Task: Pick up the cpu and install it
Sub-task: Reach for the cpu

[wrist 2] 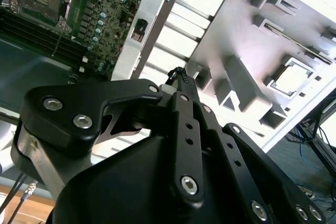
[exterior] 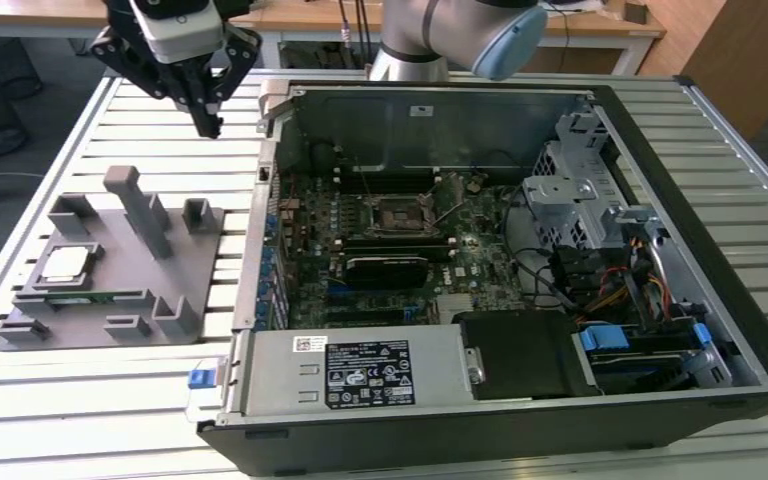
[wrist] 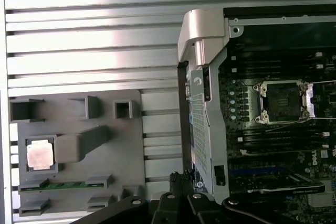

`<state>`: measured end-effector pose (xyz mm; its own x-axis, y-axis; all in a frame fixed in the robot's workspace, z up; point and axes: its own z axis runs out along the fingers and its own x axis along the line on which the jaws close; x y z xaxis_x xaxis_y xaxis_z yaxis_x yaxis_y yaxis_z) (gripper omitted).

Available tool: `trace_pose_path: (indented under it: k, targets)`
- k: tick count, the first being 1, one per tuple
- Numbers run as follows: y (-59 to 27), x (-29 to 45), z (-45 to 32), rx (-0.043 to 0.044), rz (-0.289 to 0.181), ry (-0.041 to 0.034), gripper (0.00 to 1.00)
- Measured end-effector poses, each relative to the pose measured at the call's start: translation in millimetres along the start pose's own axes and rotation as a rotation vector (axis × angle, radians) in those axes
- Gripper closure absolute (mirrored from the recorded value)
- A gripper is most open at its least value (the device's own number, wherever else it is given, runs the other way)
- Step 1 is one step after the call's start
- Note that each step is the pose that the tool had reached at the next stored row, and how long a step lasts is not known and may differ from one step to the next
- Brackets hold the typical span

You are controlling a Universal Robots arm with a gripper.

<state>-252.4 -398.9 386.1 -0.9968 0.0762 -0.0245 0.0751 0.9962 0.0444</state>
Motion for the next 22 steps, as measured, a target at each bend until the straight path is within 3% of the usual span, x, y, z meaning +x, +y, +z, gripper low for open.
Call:
trace_pose_path:
  k: [22]
  targets:
    - [-1.0,12.5,1.7,0.0000,0.000,0.0000,0.89]
